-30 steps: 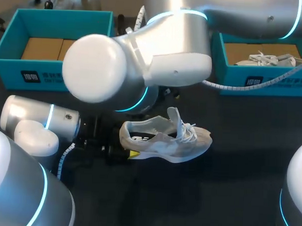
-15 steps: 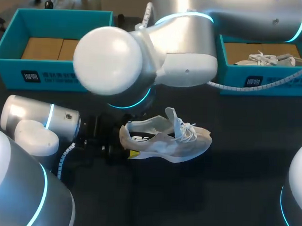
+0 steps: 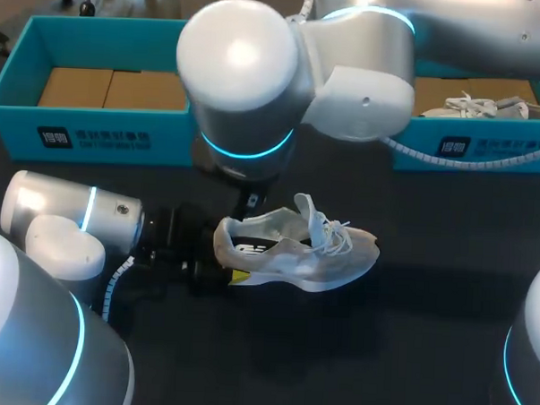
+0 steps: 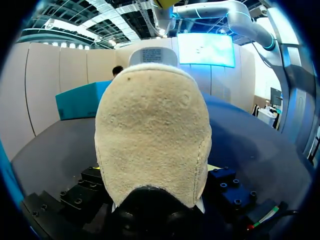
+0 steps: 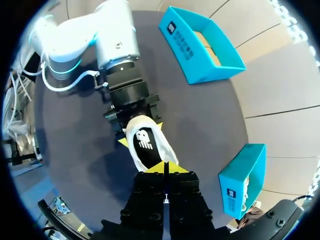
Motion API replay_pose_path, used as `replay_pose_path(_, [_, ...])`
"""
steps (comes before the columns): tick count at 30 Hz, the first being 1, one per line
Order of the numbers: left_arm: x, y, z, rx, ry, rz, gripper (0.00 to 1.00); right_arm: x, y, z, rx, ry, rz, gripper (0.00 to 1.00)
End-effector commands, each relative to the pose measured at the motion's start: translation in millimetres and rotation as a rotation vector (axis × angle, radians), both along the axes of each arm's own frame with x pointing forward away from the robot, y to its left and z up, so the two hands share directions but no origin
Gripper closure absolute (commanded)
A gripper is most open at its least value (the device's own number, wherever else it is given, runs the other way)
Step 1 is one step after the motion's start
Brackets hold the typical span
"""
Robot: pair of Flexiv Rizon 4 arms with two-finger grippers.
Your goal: Take the shoe out of the shoebox, open the shoe tongue, remove and reinsert the insole, then place the shoe into the shoebox
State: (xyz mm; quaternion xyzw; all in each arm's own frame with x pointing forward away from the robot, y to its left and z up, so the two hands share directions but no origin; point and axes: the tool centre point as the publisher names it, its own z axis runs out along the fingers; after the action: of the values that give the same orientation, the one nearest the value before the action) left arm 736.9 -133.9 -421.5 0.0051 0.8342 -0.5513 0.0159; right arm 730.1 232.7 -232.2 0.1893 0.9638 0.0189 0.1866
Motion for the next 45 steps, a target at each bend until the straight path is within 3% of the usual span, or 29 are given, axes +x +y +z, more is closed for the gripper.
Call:
replay_pose_path(1, [-1.0, 0, 0, 0.006, -0.001, 0.001, 1.00, 1.5, -4, -1, 0.018, 0.026, 0.006, 1.00])
replay_pose_path(32, [-1.0, 0, 0, 0.006, -0.001, 0.001, 1.00, 1.5, -4, -1, 0.018, 0.026, 0.006, 1.00])
replay_pose_path(34, [-1.0, 0, 0, 0.006, -0.001, 0.001, 1.00, 4.4, -3, -4, -0.018, 0.041, 0.053, 1.00])
replay_pose_path(35, [-1.0, 0, 0, 0.006, -0.001, 0.001, 1.00, 5.7, -3, -6, -0.088, 0.079, 0.079, 1.00])
replay_pose_path(38, [-1.0, 0, 0, 0.006, -0.001, 0.001, 1.00, 8.7, -3, -9, -0.132, 0.081, 0.115, 1.00])
replay_pose_path(45, [-1.0, 0, 0, 0.006, -0.001, 0.001, 1.00, 14.4, -1, -23, -0.082, 0.104, 0.170, 1.00])
